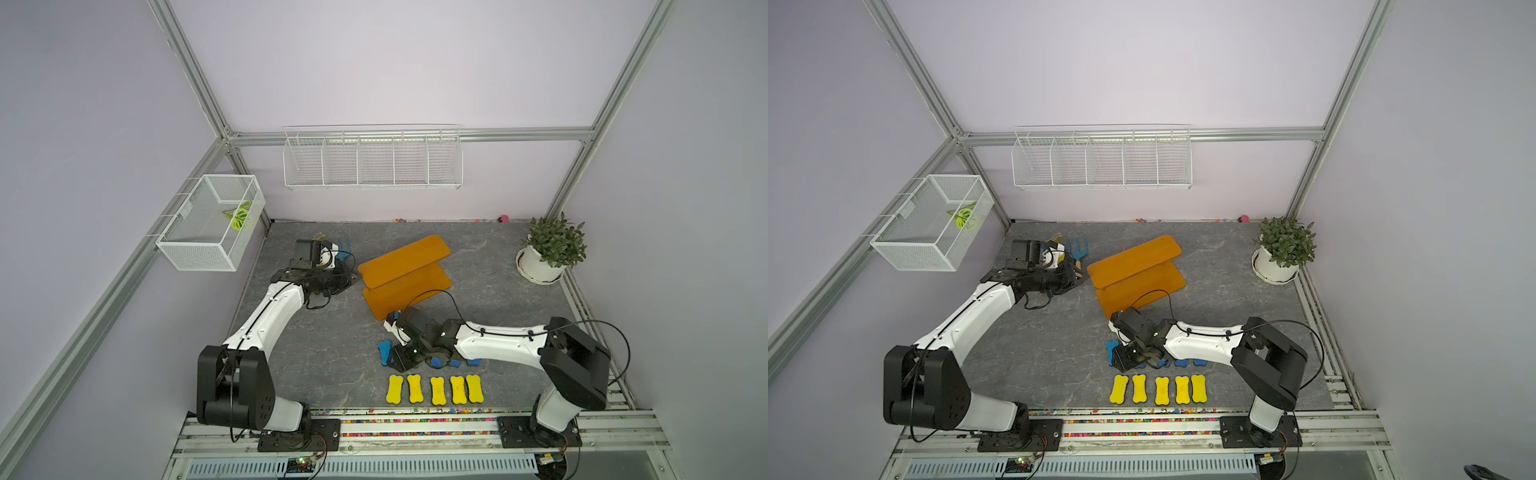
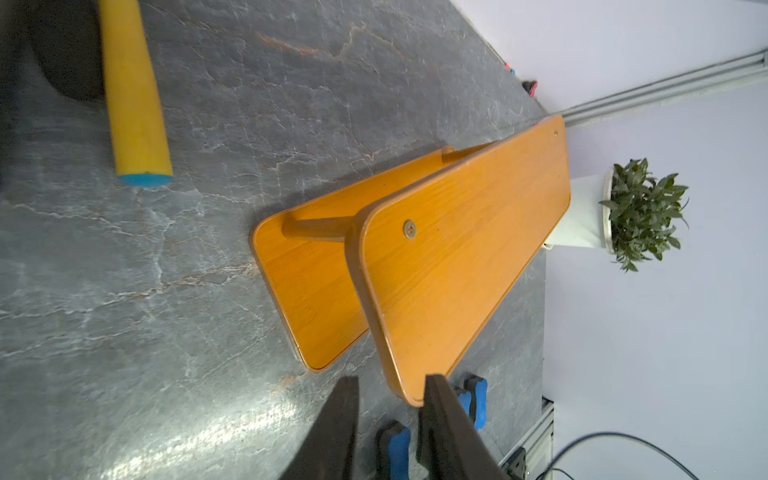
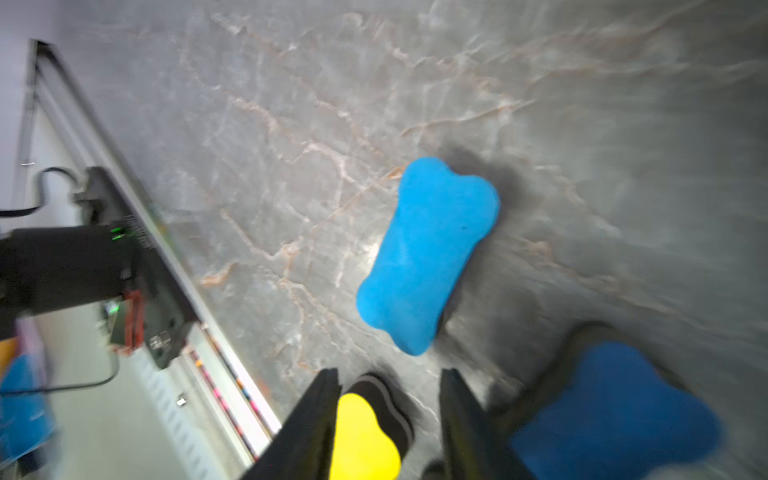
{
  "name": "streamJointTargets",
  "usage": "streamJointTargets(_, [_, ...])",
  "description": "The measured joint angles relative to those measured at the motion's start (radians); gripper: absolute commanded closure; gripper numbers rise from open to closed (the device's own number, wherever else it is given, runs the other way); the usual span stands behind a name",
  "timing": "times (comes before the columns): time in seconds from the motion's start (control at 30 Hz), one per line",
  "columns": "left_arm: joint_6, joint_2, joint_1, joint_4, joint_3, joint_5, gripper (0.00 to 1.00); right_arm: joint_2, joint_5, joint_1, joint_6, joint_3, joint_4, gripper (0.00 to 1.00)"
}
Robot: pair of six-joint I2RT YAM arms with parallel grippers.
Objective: Remove the whiteboard erasers from the shelf
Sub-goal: Move the whiteboard eraser to the center of the board.
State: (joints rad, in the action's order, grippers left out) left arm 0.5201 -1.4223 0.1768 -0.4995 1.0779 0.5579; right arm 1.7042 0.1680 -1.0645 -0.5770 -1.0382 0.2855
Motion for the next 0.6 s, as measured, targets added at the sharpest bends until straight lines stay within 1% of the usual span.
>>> streamJointTargets(0.13, [-0.010,0.053,0.000,-0.040,-0.004,-0.032,0.61,0.013,-0.153,-0.058,-0.027,-0.125,0.099,0.44])
streamJointTargets(0.23, [-0.018,0.108,-0.002,-0.078,-0.018,-0.080,0.57,0.044,-0.227,-0.089,-0.045,-0.162,0.127,0.40])
streamJointTargets(0.4, [-0.020,0.185,-0.011,-0.120,-0.055,-0.166,0.54,0.132,-0.292,-0.100,-0.066,-0.206,0.198,0.36])
streamJointTargets(0.6, [-0.021,0.192,-0.016,-0.157,-0.072,-0.228,0.46,0.217,-0.330,-0.101,-0.082,-0.298,0.269,0.34])
